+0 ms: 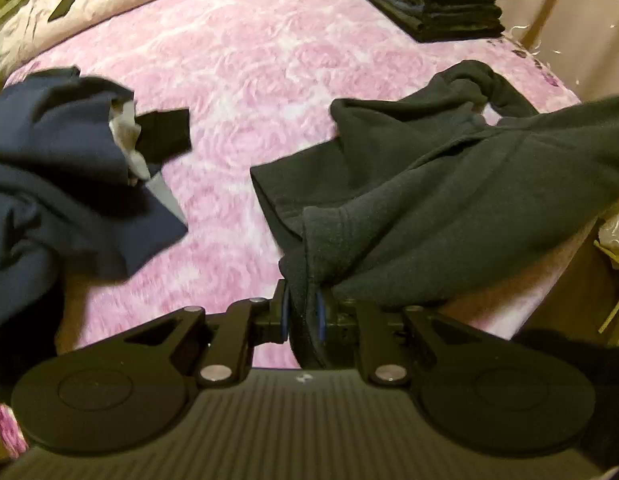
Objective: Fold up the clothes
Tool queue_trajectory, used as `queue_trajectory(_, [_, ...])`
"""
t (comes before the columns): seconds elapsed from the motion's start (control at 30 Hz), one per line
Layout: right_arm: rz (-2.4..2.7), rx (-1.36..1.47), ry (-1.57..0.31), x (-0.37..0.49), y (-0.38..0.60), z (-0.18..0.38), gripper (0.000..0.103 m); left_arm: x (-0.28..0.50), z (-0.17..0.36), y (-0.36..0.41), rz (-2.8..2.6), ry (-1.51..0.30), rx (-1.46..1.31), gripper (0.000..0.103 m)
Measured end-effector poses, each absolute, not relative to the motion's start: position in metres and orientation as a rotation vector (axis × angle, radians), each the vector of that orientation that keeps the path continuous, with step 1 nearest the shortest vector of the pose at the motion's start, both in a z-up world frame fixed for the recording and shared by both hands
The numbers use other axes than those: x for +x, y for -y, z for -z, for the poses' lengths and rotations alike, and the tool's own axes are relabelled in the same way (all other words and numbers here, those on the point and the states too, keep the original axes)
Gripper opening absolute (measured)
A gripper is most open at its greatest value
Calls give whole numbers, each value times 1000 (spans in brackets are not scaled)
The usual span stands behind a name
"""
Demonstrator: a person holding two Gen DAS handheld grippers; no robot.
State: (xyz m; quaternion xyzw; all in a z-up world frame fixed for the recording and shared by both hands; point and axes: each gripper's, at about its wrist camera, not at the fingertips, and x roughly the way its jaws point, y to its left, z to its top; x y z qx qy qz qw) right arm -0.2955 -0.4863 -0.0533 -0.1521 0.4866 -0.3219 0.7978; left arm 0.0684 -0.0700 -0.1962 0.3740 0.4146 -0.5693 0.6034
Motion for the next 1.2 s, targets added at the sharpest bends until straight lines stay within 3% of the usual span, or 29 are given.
queue_trajectory(0.13, [573,-272,-1164,-254,525,131,10,62,219,70,1248,-991,902,11])
queue_trajectory(0.17, [538,-255,-1217,-246,533,153,18,61,228,71,1225,-1025,917,13])
queue_trajectory(0.2, [500,-236,-1283,-241,541,174,41,59,234,70,1202,-1050,926,15])
queue_trajectory(0.27, [435,-208,-1319,-242,548,189,62,56,237,69,1158,-1081,940,22])
queue_trajectory(0.33, [371,-159,-1282,-244,551,180,63,53,231,69,1107,-1089,938,29])
queue_trajectory(0.5, [303,80,-1107,-236,566,144,63,52,208,93,977,-1049,925,30])
queue_trajectory(0.63, [319,196,-1157,-196,609,188,62,39,205,137,956,-1005,932,40])
queue_trajectory(0.73, [246,207,-1283,-174,630,226,61,14,218,176,1005,-994,963,41])
queue_trajectory(0.77, [222,190,-1315,-171,635,231,26,4,224,189,1029,-991,976,41])
queue_trajectory(0.8, [198,173,-1347,-167,640,236,13,-5,229,199,1049,-987,991,41])
queue_trajectory(0.9, [212,71,-1366,-170,666,218,9,-27,237,221,1091,-971,1019,41])
queue_trajectory(1.13, [551,-169,-1167,-187,791,124,9,-46,247,246,1109,-977,1040,41])
queue_trajectory(1.17, [562,-158,-1159,-181,806,124,17,-47,249,251,1110,-975,1047,41])
queue_trajectory(1.2, [568,-156,-1163,-175,815,129,47,-49,251,256,1112,-972,1053,41])
